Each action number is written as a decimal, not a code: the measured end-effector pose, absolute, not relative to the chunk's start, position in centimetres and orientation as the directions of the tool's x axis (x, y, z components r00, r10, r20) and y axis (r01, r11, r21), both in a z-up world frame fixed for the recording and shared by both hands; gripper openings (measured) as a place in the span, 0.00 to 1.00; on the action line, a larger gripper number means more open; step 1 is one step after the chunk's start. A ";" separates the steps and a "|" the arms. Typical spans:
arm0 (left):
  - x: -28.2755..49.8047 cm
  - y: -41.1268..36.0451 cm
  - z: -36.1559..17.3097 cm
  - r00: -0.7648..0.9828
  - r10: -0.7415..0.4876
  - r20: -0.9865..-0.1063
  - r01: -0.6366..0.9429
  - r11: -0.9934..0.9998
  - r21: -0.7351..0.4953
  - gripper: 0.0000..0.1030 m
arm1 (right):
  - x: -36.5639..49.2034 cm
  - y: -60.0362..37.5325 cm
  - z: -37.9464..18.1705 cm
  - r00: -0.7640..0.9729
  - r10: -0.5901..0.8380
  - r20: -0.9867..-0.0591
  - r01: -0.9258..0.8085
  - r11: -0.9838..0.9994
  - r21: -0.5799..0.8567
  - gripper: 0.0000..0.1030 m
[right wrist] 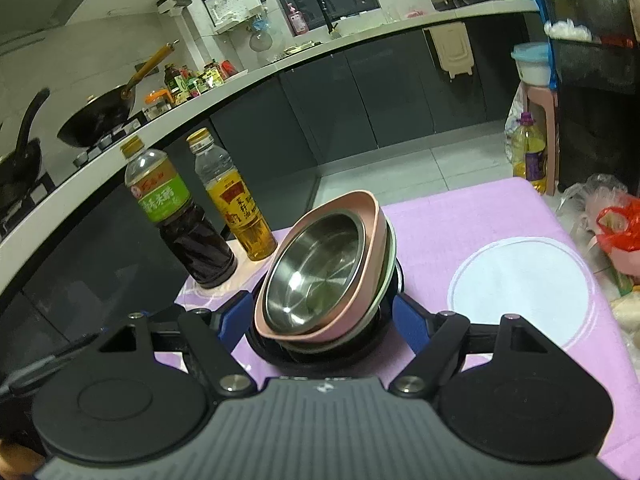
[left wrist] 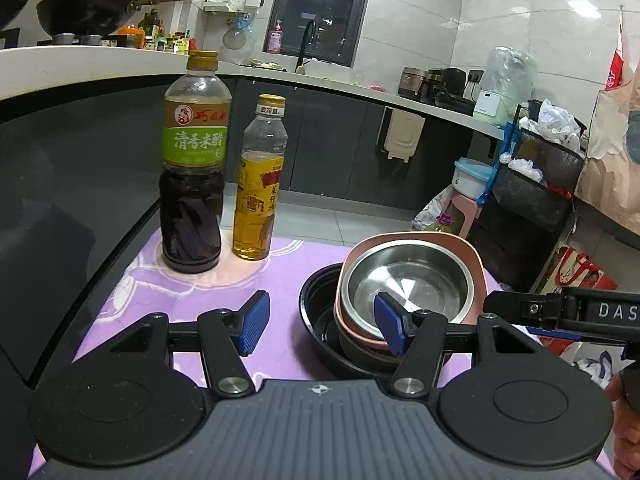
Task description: Organize plates and bowls
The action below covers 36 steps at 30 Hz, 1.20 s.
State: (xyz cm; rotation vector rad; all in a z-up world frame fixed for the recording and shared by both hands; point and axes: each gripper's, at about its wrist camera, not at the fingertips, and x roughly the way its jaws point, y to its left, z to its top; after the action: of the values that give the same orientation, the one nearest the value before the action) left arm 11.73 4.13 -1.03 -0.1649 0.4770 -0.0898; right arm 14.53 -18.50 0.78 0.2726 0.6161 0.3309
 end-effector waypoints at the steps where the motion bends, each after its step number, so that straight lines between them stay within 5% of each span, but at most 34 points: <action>1: 11.5 4.0 -1.0 0.886 -0.115 -0.450 0.042 0.985 -0.168 0.54 | 14.2 -18.3 0.8 0.770 0.376 -0.515 -0.224 0.915 0.334 0.71; 36: 2.9 2.9 0.4 0.899 -0.012 -0.437 -0.008 0.999 -0.044 0.54 | 5.8 -15.8 0.7 0.844 0.238 -0.481 -0.177 0.970 0.169 0.71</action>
State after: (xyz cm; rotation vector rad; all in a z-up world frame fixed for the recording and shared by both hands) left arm 2.92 2.89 0.42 -0.0451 0.4526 -0.0018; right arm 5.85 -15.80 0.66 0.1195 0.5220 0.2192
